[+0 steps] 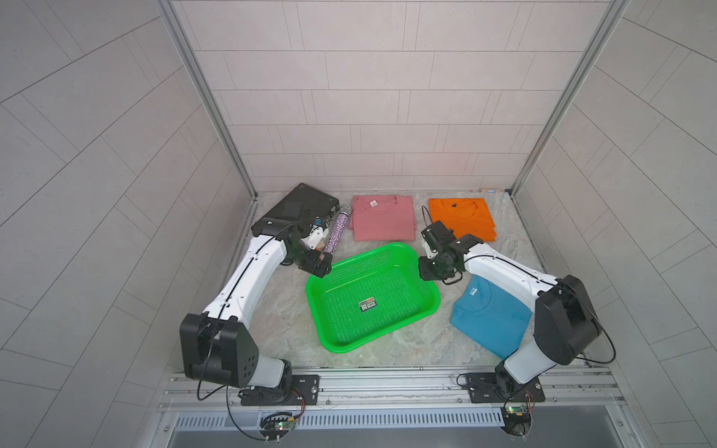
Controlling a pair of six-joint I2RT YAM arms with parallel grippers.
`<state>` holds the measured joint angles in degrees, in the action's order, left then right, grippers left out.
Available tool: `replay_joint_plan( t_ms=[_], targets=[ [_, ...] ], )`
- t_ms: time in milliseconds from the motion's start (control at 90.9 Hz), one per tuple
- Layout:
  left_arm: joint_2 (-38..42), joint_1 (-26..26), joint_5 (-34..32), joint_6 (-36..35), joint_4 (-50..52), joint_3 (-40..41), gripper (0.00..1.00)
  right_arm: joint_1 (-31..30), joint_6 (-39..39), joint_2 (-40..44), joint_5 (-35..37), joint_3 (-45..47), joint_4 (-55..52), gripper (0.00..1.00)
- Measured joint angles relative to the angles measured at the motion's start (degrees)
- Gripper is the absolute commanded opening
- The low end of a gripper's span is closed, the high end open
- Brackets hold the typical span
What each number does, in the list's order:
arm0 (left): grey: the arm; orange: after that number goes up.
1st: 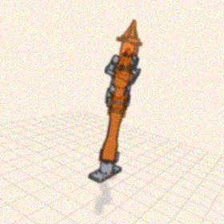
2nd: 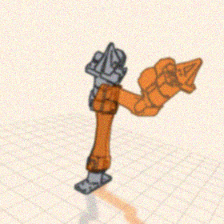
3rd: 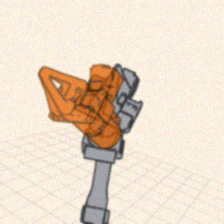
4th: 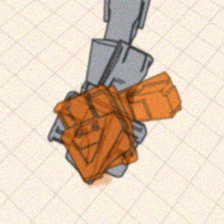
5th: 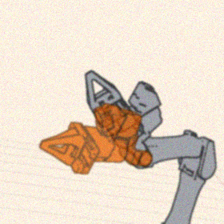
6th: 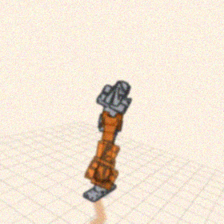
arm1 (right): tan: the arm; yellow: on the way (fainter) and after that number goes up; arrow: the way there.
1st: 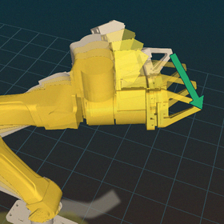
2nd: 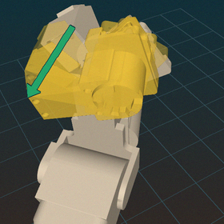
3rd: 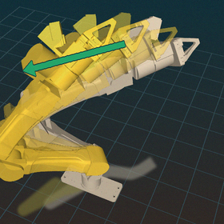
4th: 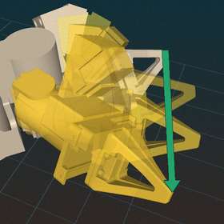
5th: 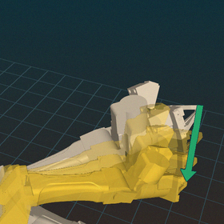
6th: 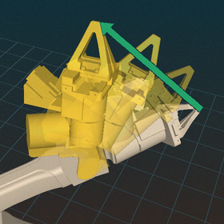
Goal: Put the folded t-shirts into the basket
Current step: Adjust the bin at the center of the board.
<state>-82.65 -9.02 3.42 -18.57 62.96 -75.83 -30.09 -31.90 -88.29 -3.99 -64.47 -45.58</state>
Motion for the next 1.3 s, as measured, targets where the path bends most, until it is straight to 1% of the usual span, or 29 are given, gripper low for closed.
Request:
replay_joint_plan(
  t_ms=[77, 110, 275, 594, 825, 1045, 1167, 1200, 1299],
  targets=[
    [-0.68, 0.00, 0.07, 0.37, 0.02, -0.33, 1.00, -0.04, -2.78, 2.64, 1.22, 1.88, -0.42, 0.29],
    [-0.92, 0.00, 0.11, 0.48, 0.00, -0.42, 1.00, 0.04, -3.78, 3.28, 1.99, 1.97, -0.63, 0.30],
    [-1.36, 0.00, 1.42, 1.36, -0.07, -0.42, 1.00, 0.61, -6.51, 4.33, 2.91, 2.60, 0.94, 0.32],
    [-1.36, 0.00, 4.09, 2.25, -0.39, -0.39, 1.00, 0.61, -7.10, 3.26, 4.02, 1.62, 2.19, 0.31],
    [-1.36, 0.00, 3.56, 2.32, -0.66, -0.39, 1.00, 1.84, -9.29, 0.79, 5.44, 0.22, 3.28, 0.29],
    [-1.36, 0.00, 1.99, 2.21, -1.42, 0.66, 1.00, 2.89, -8.31, -1.95, 6.05, -1.55, 3.87, 0.24],
    [-1.36, 0.00, 1.42, 2.23, -1.70, 1.38, 1.00, 3.58, -8.00, -2.71, 6.23, -2.10, 4.72, 0.23],
    [-1.36, 0.00, 1.42, 2.23, -1.84, 1.42, 1.00, 3.89, -7.98, -2.84, 6.27, -2.21, 4.98, 0.26],
    [-1.36, 0.00, 1.44, 2.23, -2.12, 1.42, 1.00, 5.29, -7.28, -3.02, 6.40, -2.29, 5.31, 0.26]
  ],
)
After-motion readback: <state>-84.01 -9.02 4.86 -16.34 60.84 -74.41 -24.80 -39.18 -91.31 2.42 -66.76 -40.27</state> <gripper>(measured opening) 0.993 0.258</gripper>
